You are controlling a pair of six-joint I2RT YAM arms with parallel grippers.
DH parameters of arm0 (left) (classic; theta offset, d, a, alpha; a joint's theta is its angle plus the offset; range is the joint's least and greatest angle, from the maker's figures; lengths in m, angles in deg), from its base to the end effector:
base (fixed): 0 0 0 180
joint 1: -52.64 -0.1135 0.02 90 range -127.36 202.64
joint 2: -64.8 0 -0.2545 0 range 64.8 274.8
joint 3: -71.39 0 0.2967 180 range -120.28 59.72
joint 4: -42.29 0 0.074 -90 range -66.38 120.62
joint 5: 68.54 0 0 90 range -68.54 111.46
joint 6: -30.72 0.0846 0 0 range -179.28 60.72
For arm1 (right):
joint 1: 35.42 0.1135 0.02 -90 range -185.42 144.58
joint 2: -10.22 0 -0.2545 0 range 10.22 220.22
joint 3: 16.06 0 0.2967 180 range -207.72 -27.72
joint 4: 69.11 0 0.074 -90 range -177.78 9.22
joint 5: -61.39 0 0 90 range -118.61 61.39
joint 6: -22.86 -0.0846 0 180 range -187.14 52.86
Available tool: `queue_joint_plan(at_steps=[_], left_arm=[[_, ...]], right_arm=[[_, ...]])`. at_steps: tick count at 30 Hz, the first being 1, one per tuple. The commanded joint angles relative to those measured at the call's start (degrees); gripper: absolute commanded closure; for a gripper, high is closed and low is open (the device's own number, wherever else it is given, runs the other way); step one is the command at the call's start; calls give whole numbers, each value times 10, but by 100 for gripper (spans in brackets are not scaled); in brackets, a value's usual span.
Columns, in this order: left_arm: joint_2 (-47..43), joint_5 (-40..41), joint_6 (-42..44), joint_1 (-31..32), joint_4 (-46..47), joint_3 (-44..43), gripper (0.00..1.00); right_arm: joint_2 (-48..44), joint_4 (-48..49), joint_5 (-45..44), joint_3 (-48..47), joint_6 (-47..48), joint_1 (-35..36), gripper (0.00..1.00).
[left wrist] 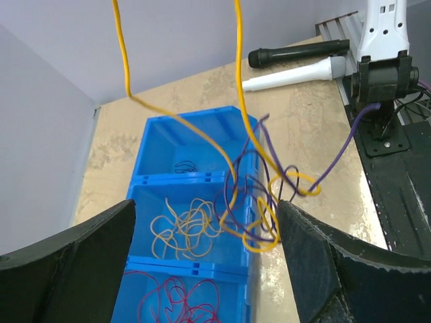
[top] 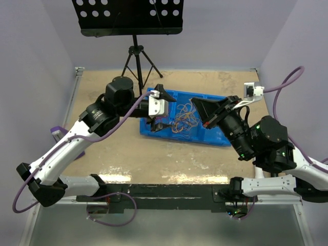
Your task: Untangle the cables
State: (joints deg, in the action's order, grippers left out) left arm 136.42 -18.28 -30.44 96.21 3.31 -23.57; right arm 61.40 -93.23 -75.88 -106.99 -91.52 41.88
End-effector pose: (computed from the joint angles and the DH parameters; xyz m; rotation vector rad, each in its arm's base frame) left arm 0.2135 -0.2777 0.4351 1.4529 1.1543 -0.8154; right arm 0.1079 0.1962 0.5369 0.0892 1.4501 0.9385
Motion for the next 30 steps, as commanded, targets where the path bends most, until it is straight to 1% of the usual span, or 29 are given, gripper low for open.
queue_joint_plan(at_steps=[1, 3, 5, 8, 10, 13, 16, 20, 23, 25, 30], left_arm=[[-23, -7, 9, -3, -6, -36, 14], [-24, -30, 6, -3, -20, -41, 16], [-29, -60, 3, -3, -39, -41, 13], [-31, -83, -17, -3, -42, -41, 8], [-31, -97, -28, -2, -39, -43, 7], [-28, -105, -16, -3, -61, -42, 7], [-45, -74, -19, -3, -47, 9, 8], [-74, -25, 2, -3, -29, 90, 13], [-98, 32, 13, -4, -14, 150, 11], [-123, 55, 1, -4, 8, 198, 9], [-183, 115, -89, -4, 104, 292, 5]], right_arm=[[6, 22, 32, 0, -4, 1, 100], [10, 20, 33, 1, -6, 1, 100], [11, 21, 35, 3, -7, 1, 100], [13, 27, 39, 8, -7, 1, 100], [18, 30, 43, 9, -5, 1, 100], [30, 35, 39, 4, -3, 1, 100], [44, 38, 31, -15, 5, 2, 100], [59, 49, 35, -43, 23, 1, 100], [68, 57, 38, -62, 35, 1, 100], [73, 62, 40, -73, 41, 1, 100], [76, 85, 57, -88, 49, 2, 100]])
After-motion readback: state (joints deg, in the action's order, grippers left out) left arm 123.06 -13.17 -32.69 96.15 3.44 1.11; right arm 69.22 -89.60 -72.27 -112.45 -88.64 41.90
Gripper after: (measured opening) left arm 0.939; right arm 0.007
